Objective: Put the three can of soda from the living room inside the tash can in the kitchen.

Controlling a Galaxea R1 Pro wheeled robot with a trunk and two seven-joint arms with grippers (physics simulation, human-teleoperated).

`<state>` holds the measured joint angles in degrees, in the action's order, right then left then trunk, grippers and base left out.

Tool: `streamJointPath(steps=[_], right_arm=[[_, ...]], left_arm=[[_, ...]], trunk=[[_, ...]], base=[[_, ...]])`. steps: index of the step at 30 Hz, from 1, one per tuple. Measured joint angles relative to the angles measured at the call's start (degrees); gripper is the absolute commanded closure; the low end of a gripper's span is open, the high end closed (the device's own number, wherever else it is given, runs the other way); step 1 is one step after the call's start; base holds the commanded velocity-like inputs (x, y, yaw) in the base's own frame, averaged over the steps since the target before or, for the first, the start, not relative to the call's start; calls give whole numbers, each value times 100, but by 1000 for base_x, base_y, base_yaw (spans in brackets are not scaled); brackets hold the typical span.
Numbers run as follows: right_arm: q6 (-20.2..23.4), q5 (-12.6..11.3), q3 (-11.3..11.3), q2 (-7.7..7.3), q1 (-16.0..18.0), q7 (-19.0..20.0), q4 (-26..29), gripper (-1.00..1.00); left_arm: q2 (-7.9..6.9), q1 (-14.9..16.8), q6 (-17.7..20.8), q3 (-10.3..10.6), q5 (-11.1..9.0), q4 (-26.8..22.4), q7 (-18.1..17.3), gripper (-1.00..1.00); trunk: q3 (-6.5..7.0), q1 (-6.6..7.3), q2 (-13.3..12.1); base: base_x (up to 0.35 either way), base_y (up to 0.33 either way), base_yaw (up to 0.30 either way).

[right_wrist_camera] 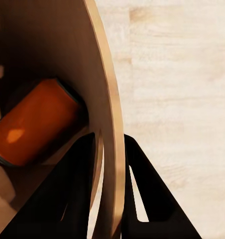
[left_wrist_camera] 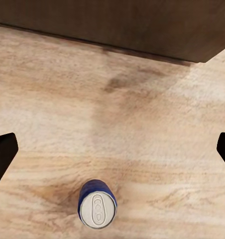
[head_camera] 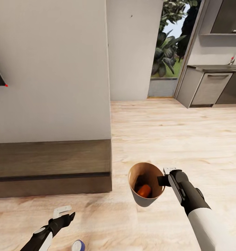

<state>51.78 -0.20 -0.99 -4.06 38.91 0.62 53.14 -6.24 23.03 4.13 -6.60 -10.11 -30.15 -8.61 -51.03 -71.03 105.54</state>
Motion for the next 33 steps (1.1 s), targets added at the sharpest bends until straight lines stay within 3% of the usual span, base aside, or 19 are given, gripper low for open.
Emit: streamJointPath(steps=[27,33], right_arm=[[0,4,-9,1,-1,0,1,100],[0,-1,-9,1,0,0,1,100]], left_arm=[[0,0,0,1,0,1,0,-100],[0,0,0,1,0,3,0,-100]], trunk=[[-687,-571,1041],[-742,-571,1043]], base=[[0,0,0],[0,0,0]])
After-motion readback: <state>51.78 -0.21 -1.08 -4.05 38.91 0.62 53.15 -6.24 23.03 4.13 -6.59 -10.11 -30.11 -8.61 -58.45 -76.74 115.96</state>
